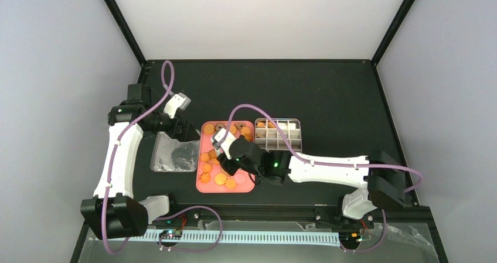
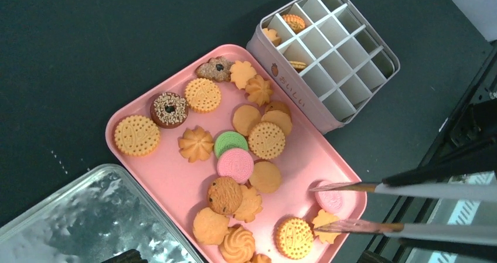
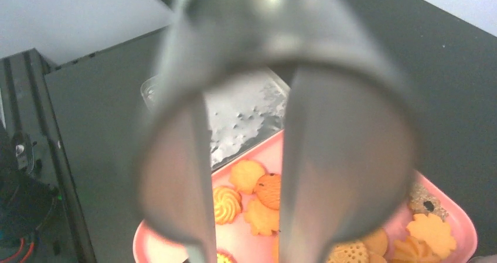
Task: Pack the cookies
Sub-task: Pick up the fake cookies from the plate.
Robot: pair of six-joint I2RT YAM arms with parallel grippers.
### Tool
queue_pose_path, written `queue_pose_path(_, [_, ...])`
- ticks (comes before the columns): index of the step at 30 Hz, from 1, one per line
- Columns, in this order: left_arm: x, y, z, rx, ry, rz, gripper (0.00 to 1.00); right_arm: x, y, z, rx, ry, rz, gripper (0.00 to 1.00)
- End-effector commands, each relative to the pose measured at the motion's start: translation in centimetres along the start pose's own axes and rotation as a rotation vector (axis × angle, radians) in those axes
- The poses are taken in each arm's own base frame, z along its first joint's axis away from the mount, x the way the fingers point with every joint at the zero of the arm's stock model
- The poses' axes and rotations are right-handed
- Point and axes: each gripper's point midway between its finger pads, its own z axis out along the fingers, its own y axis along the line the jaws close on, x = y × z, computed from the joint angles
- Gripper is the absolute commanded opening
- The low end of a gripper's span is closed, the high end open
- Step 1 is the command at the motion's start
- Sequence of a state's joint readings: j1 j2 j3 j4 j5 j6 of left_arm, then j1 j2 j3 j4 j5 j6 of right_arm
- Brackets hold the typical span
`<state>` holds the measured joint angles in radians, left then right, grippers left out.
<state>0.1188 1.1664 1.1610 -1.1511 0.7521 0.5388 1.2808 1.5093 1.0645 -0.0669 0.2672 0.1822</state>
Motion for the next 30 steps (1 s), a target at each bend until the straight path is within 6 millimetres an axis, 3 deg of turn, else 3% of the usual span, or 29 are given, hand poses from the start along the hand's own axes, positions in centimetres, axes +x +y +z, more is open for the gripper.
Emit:
queue_pose_path(1, [-1.0, 0.5, -1.2, -0.068, -0.034, 0.043, 0.99, 0.0, 0.5, 0.0, 0.033, -0.028, 0.014, 0.40])
queue_pose_path(12, [-2.1, 2.6, -3.1, -0.282, -0.091, 0.113, 0.99, 3.7, -0.5, -0.7, 0.061, 0.029, 0.056, 0.44])
queue_pose_path(19, [-2.2, 3.0, -3.2, -0.298, -0.099, 0.133, 0.99, 5.6, -1.9, -1.7, 0.113, 0.046, 0.081, 0.38])
queue_pose_path(30, [-2.2, 2.2, -2.7, -0.242, -0.120, 0.124, 0.99, 3.9, -3.6, -3.5, 0.185, -0.014, 0.078, 0.32])
